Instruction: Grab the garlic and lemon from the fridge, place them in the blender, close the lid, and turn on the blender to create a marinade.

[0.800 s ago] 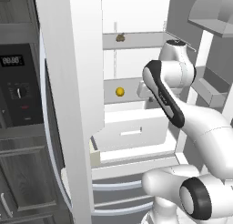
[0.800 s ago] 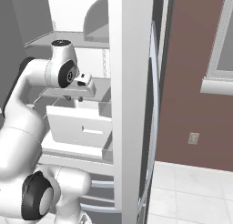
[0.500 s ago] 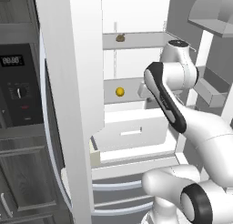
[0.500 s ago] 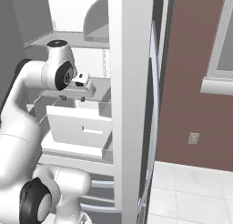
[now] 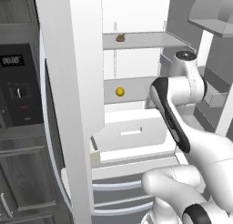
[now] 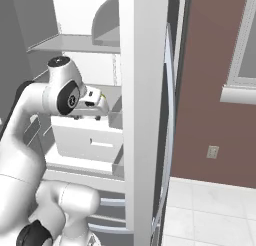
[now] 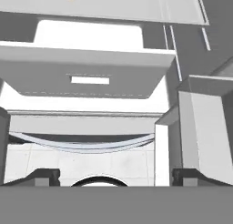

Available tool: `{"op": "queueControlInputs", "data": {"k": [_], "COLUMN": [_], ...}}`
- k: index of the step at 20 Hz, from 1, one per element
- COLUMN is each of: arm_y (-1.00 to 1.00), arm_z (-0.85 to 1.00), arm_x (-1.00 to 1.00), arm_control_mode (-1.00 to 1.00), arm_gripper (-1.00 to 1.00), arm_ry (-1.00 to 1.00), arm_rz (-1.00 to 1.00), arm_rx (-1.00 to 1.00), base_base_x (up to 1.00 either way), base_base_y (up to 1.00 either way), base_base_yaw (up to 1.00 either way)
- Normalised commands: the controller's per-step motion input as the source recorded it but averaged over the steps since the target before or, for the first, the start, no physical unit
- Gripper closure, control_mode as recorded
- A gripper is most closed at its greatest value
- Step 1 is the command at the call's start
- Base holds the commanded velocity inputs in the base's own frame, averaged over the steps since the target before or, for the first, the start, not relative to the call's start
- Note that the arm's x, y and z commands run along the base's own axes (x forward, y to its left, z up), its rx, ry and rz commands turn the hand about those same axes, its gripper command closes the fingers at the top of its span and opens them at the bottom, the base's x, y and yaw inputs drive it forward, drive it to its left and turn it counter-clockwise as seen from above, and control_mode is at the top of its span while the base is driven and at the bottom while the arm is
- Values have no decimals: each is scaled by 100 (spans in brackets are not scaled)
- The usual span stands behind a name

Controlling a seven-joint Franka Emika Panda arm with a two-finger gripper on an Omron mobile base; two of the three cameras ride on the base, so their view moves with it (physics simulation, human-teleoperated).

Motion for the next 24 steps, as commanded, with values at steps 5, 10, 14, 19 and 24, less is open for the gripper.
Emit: {"op": "queueControlInputs", "data": {"k": [5,10,14,19,24], "arm_y": [-82,-63,-23,9,87], "arm_z": [5,0,0,-9,0], "arm_x": [-14,-3,-1,-46,-32], "arm_control_mode": [-100,-100,-100,-100,-100], "arm_gripper": [-100,-100,-100,-100,-100], "arm_ry": [0,0,0,-1,0], "arm_rz": [-16,-9,-3,7,13], "arm_rx": [6,6,3,1,7], "base_base_x": [0,0,0,0,0], "base_base_y": [0,0,0,0,0], "base_base_yaw": [0,0,0,0,0]}}
